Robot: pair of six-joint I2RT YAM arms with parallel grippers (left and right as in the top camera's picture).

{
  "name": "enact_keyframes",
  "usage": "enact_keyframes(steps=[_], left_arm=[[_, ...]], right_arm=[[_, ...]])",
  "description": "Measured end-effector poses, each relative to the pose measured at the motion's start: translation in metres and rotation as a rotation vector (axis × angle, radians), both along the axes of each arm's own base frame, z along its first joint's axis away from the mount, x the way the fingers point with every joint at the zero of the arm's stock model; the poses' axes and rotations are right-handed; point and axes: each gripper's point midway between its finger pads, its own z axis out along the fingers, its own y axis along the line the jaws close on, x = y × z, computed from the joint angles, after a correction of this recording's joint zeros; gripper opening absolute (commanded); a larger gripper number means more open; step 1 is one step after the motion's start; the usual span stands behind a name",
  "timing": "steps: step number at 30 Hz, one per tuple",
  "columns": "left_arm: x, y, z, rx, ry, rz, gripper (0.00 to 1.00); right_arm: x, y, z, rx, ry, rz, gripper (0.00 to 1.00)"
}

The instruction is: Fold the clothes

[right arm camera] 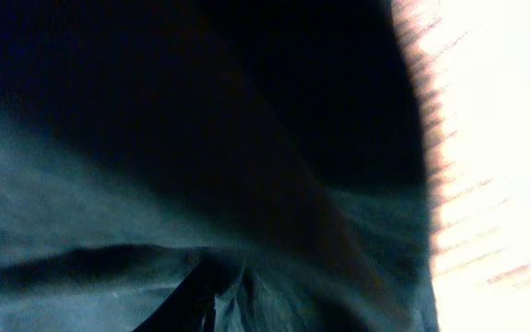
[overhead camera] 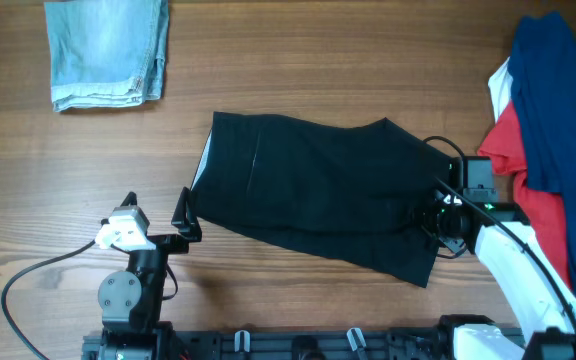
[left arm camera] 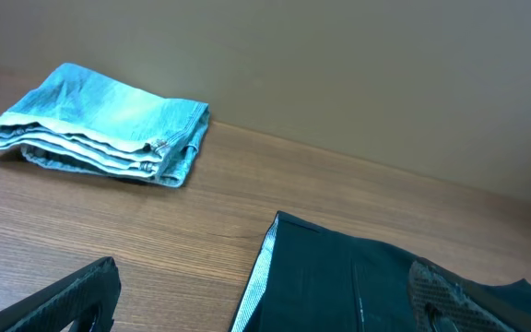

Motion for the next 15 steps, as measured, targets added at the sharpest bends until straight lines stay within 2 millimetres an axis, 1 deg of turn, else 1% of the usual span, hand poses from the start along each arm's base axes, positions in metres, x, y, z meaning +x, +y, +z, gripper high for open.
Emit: enact_keyframes(steps=[4, 6, 8, 9, 10, 11, 12, 13, 15], left_arm=[[0.000, 0.000, 0.000, 0.000, 0.000, 0.000, 1.00], [0.000, 0.000, 0.000, 0.000, 0.000, 0.000, 1.00], [0.000, 0.000, 0.000, 0.000, 0.000, 0.000, 1.00], [0.000, 0.000, 0.000, 0.000, 0.000, 0.000, 1.00], [0.000, 0.000, 0.000, 0.000, 0.000, 0.000, 1.00], [0.000, 0.000, 0.000, 0.000, 0.000, 0.000, 1.00], [0.000, 0.000, 0.000, 0.000, 0.000, 0.000, 1.00], [0.000, 0.000, 0.000, 0.000, 0.000, 0.000, 1.00], [0.000, 0.000, 0.000, 0.000, 0.000, 0.000, 1.00]], right_arm=[[0.001, 0.002, -0.004, 0.011, 0.010, 0.015, 0.04], [-0.004, 0.007, -0.002, 0.038, 0.021, 0.021, 0.05], [-0.019, 0.015, 0.016, 0.082, 0.022, 0.028, 0.04], [-0.030, 0.016, 0.026, 0.090, 0.039, 0.028, 0.04], [-0.045, 0.017, 0.043, 0.096, 0.047, 0.026, 0.04], [-0.052, 0.018, 0.061, 0.097, 0.034, 0.028, 0.04], [-0.060, 0.014, 0.089, 0.077, -0.002, 0.024, 0.04], [-0.068, 0.011, 0.100, 0.054, 0.007, 0.017, 0.04], [-0.071, 0.006, 0.118, 0.026, -0.031, 0.010, 0.04]])
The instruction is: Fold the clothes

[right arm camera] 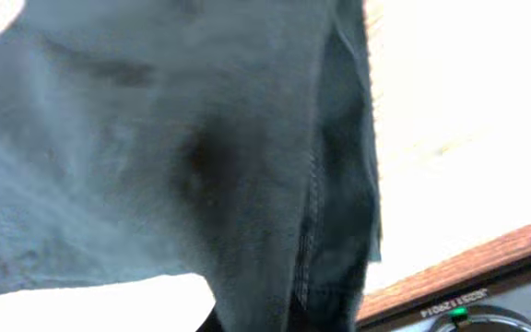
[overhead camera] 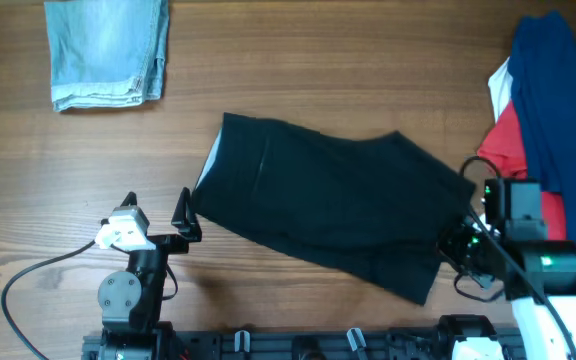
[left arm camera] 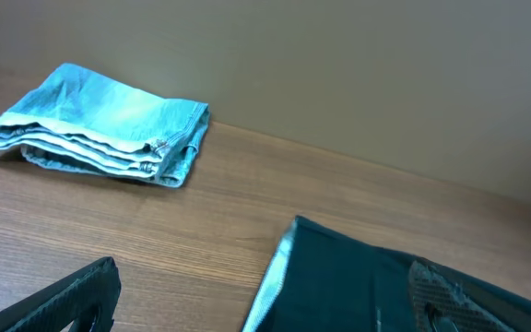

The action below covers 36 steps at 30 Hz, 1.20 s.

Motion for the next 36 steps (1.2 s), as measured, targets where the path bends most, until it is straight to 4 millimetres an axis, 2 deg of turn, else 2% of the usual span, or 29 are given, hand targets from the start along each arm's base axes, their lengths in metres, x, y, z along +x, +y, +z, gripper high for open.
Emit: enact_keyframes(steps=[2, 3, 4, 5, 6, 11, 18, 21, 23, 24, 27, 30, 32, 34, 36], left_arm=[[0.000, 0.000, 0.000, 0.000, 0.000, 0.000, 1.00], [0.000, 0.000, 0.000, 0.000, 0.000, 0.000, 1.00], [0.000, 0.000, 0.000, 0.000, 0.000, 0.000, 1.00], [0.000, 0.000, 0.000, 0.000, 0.000, 0.000, 1.00], [0.000, 0.000, 0.000, 0.000, 0.000, 0.000, 1.00], [0.000, 0.000, 0.000, 0.000, 0.000, 0.000, 1.00], [0.000, 0.000, 0.000, 0.000, 0.000, 0.000, 1.00], [0.000, 0.000, 0.000, 0.000, 0.000, -0.001, 1.00], [0.000, -0.007, 0.002, -0.003, -0.007, -0.043, 1.00], [-0.001, -0.016, 0.008, -0.007, -0.036, -0.094, 1.00], [-0.010, -0.050, 0.047, -0.010, -0.195, -0.297, 1.00], [-0.018, -0.064, 0.060, -0.048, -0.227, -0.387, 1.00], [-0.024, -0.070, 0.080, -0.060, -0.194, -0.425, 1.00], [-0.026, -0.073, 0.112, -0.051, -0.104, -0.448, 1.00], [-0.019, -0.077, 0.141, -0.041, 0.027, -0.464, 1.00]], right_arm=[[-0.007, -0.003, 0.000, -0.017, 0.031, -0.005, 0.04], [-0.011, -0.005, -0.003, -0.025, 0.058, -0.021, 0.23], [-0.012, -0.006, -0.003, -0.030, 0.065, -0.029, 0.54], [-0.012, -0.007, -0.004, -0.030, 0.067, -0.041, 0.91], [-0.012, -0.006, -0.004, -0.029, 0.068, -0.036, 0.99], [-0.012, 0.007, -0.002, 0.031, 0.061, 0.034, 1.00], [0.036, 0.014, 0.016, 0.056, -0.150, 0.080, 1.00], [0.040, 0.020, 0.019, 0.071, -0.183, 0.144, 1.00], [0.043, 0.021, 0.021, 0.065, -0.204, 0.173, 1.00], [0.044, 0.021, 0.022, 0.062, -0.210, 0.183, 1.00], [0.047, 0.021, 0.022, 0.051, -0.221, 0.209, 0.99], [0.051, 0.021, 0.015, 0.052, -0.192, 0.216, 1.00], [0.054, 0.022, 0.007, 0.053, -0.159, 0.232, 1.00], [0.059, 0.022, -0.002, 0.057, -0.118, 0.237, 1.00], [0.060, 0.022, -0.013, 0.066, -0.063, 0.237, 1.00]])
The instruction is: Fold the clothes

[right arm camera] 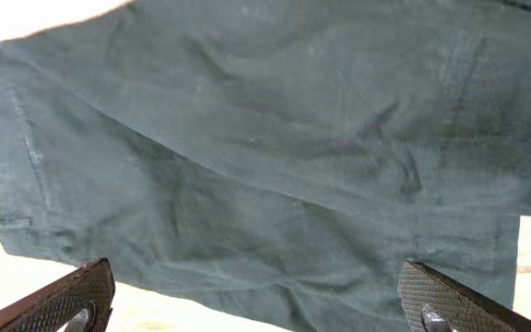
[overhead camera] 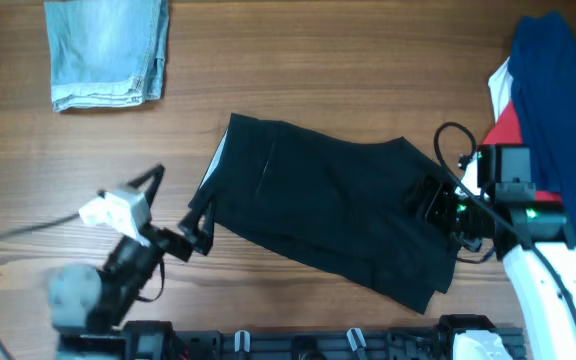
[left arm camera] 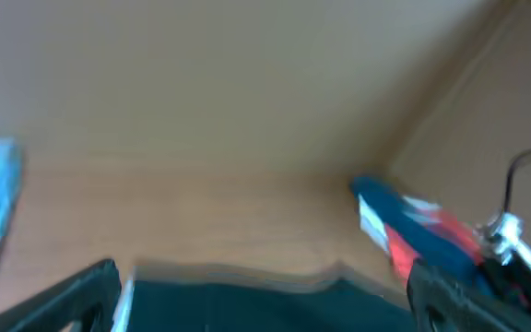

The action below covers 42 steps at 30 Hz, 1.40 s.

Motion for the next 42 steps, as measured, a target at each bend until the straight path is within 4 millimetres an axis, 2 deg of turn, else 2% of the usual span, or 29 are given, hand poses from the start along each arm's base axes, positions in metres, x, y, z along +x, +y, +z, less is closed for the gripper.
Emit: enact_keyframes(steps=[3, 5, 6, 8, 11, 12, 13, 14, 15, 16, 17, 22, 26, 28, 31, 36, 38, 41, 42], left_arm=[[0.024, -0.003, 0.017, 0.041, 0.235, -0.020, 1.00], [0.049, -0.005, 0.015, 0.040, 0.315, -0.022, 1.00], [0.055, -0.006, 0.007, 0.024, 0.358, -0.026, 1.00], [0.067, -0.019, -0.025, -0.034, 0.514, -0.090, 1.00], [0.065, -0.050, -0.077, -0.009, 0.734, -0.203, 0.99], [0.065, -0.061, -0.096, 0.020, 0.798, -0.227, 0.60], [0.066, -0.072, -0.121, 0.061, 0.874, -0.241, 0.61], [0.067, -0.074, -0.139, 0.096, 0.920, -0.227, 0.65], [0.070, -0.073, -0.157, 0.131, 0.971, -0.193, 0.54], [0.072, -0.065, -0.179, 0.169, 1.036, -0.124, 0.06], [0.073, -0.061, -0.185, 0.181, 1.058, -0.096, 0.04], [0.073, -0.042, -0.237, 0.259, 1.213, 0.036, 0.04], [0.072, -0.039, -0.274, 0.293, 1.307, 0.066, 0.04], [0.073, -0.038, -0.290, 0.292, 1.342, 0.083, 0.04], [0.078, -0.040, -0.302, 0.277, 1.351, 0.096, 0.04], [0.088, -0.030, -0.303, 0.173, 1.390, 0.147, 0.04], [0.100, -0.010, -0.304, 0.085, 1.407, 0.213, 0.04], [0.116, 0.038, -0.305, -0.083, 1.438, 0.352, 0.04], [0.118, 0.056, -0.305, -0.135, 1.446, 0.409, 0.04]], right_arm=[[0.000, 0.000, -0.015, 0.000, 0.071, 0.003, 1.00], [0.001, 0.000, -0.018, 0.000, 0.086, 0.004, 0.99], [0.001, 0.000, -0.018, -0.001, 0.083, 0.006, 1.00], [0.004, 0.000, -0.017, -0.002, 0.070, 0.010, 1.00], [0.010, 0.003, -0.015, 0.012, 0.042, 0.021, 0.99], [0.011, 0.005, -0.014, 0.026, 0.034, 0.031, 1.00], [0.011, 0.007, -0.013, 0.036, 0.032, 0.036, 1.00], [0.011, 0.009, -0.013, 0.043, 0.031, 0.039, 1.00], [0.012, 0.009, -0.013, 0.045, 0.030, 0.040, 0.99], [0.012, 0.010, -0.012, 0.049, 0.026, 0.041, 1.00], [0.013, 0.010, -0.012, 0.050, 0.024, 0.041, 1.00], [0.016, 0.010, -0.011, 0.051, 0.008, 0.042, 0.99], [0.021, 0.016, -0.007, 0.082, -0.018, 0.060, 0.73], [0.021, 0.017, -0.007, 0.089, -0.021, 0.066, 0.73], [0.021, 0.017, -0.007, 0.089, -0.019, 0.066, 0.73], [0.021, 0.018, -0.006, 0.097, -0.019, 0.069, 0.73], [0.020, 0.021, -0.005, 0.114, -0.020, 0.074, 0.73], [0.021, 0.023, -0.004, 0.124, -0.022, 0.078, 0.73], [0.022, 0.023, -0.004, 0.124, -0.028, 0.078, 0.70]])
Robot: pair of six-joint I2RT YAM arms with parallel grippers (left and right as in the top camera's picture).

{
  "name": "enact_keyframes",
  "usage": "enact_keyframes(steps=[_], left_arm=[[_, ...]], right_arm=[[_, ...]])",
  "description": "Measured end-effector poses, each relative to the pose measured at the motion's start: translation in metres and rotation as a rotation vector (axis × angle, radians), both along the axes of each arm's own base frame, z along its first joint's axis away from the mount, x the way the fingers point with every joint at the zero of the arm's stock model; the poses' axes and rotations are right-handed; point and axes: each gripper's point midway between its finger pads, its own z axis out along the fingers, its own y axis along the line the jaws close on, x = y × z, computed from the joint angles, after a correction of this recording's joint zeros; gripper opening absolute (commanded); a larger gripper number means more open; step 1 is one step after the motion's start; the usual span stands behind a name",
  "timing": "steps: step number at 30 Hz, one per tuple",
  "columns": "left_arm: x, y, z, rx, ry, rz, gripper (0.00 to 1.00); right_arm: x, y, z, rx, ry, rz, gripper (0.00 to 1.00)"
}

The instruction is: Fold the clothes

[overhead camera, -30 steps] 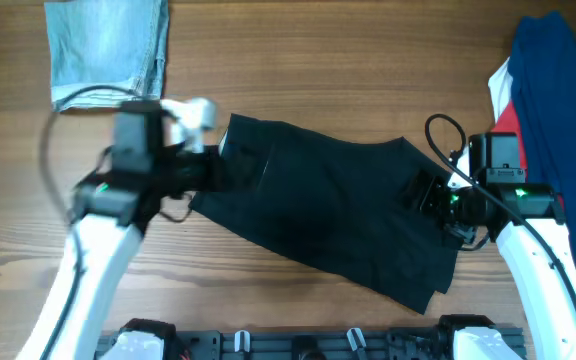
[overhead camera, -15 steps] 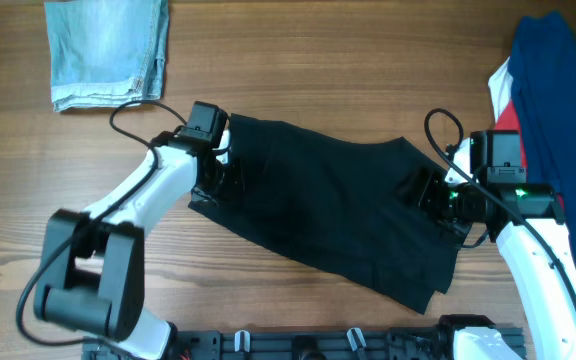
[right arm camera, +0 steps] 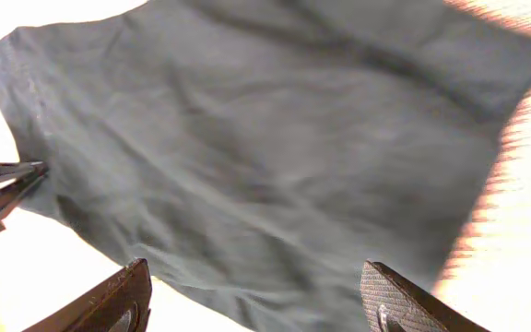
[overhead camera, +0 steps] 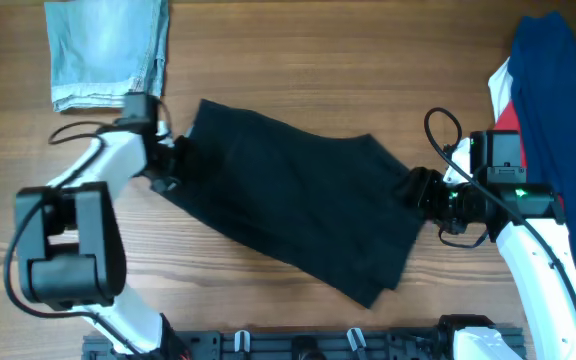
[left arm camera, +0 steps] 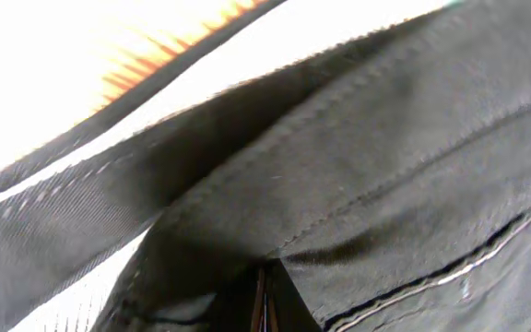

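Observation:
A black garment (overhead camera: 298, 205) lies spread flat across the middle of the wooden table (overhead camera: 298, 60), one corner reaching the front edge. My left gripper (overhead camera: 175, 160) is at its left edge. The left wrist view is filled with black fabric and a seam, with the left gripper (left arm camera: 264, 297) shut on the black garment (left arm camera: 385, 157). My right gripper (overhead camera: 415, 190) hovers over the garment's right edge. It stands open in the right wrist view (right arm camera: 256, 297), with the black garment (right arm camera: 265, 148) below the wide-spread fingers (right arm camera: 123, 300).
Folded light-blue denim (overhead camera: 108, 50) lies at the back left. A heap of blue, red and white clothes (overhead camera: 548, 100) sits at the right edge, close behind my right arm. Arm bases and cables stand along the front edge.
My left gripper was open in the air at the front left; now it is shut on the garment's left edge. The garment lies further left. The right gripper is still open.
My right gripper first gripped the garment's right edge while the left was parked open at the front left. The garment then lay further right. Later the right gripper was open above it and the left arm had risen. Now the left holds the left edge.

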Motion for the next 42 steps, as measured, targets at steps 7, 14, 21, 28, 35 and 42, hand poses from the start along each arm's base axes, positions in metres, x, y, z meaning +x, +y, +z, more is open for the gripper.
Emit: enact_keyframes(steps=[7, 14, 21, 28, 35, 42], left_arm=[[-0.012, 0.076, 0.000, -0.025, 0.078, 0.327, 0.04], [-0.026, 0.093, 0.000, -0.035, 0.145, 0.441, 0.04], [-0.035, 0.095, -0.001, -0.015, 0.184, 0.449, 0.04], [-0.050, 0.088, 0.000, -0.040, 0.253, 0.448, 0.04], [-0.062, 0.038, 0.002, -0.074, 0.326, 0.341, 0.04], [-0.069, 0.024, 0.060, 0.093, 0.160, 0.290, 0.06]], right_arm=[[0.018, 0.038, -0.029, 0.054, 0.029, 0.132, 0.48], [0.049, 0.111, -0.082, 0.251, 0.009, 0.322, 0.47], [0.055, 0.093, -0.127, 0.273, 0.184, 0.194, 0.06], [0.123, 0.022, -0.119, 0.004, 0.091, 0.053, 0.10], [0.169, -0.012, -0.053, -0.185, 0.060, 0.023, 0.05], [0.093, 0.018, 0.097, -0.189, -0.012, 0.197, 0.37]])
